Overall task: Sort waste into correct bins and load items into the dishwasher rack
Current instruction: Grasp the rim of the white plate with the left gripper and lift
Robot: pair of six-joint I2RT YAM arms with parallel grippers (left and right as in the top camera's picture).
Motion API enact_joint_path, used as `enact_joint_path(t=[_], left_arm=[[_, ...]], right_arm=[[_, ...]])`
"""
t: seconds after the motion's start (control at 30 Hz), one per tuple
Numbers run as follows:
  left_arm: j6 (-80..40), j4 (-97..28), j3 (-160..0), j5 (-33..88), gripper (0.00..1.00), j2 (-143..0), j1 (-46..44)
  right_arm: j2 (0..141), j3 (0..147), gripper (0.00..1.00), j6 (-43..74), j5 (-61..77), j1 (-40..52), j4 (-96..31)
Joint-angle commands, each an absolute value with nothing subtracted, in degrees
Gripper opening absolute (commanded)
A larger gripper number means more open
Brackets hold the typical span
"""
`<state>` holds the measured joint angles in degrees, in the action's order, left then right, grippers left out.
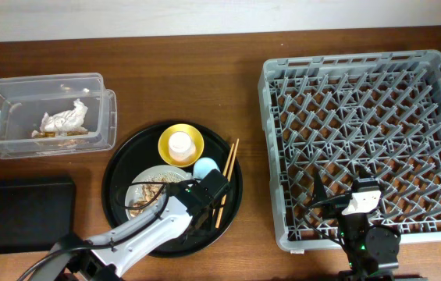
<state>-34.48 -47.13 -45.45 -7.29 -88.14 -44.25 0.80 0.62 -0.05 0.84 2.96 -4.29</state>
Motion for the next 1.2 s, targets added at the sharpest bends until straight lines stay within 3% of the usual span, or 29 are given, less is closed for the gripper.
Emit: enact_joint_path(t=[0.0,0.3,0.53,1.17], left_arm=[[-36.9,-46.4,-43.7,-6.7,0.17,-88.5,-44.5],[-38.4,-44.1,-41.5,-6.7,0.15,-88.5,-44.5],[-38.4,-44.7,-41.6,-6.7,0.01,-86.9,-44.5],[-38.4,-54.3,-50.3,-10.7,0.01,-79.1,-44.5]], right_arm=[[0.5,0.3,0.98,-0.2,0.2,2.6,-4.6],[0.5,0.3,0.98,-0.2,0.2,2.6,-4.6],[0.5,0.3,0.99,-0.2,0.2,2.6,-4.6],[0.5,0.3,0.98,-0.2,0.1,2.6,-4.6]])
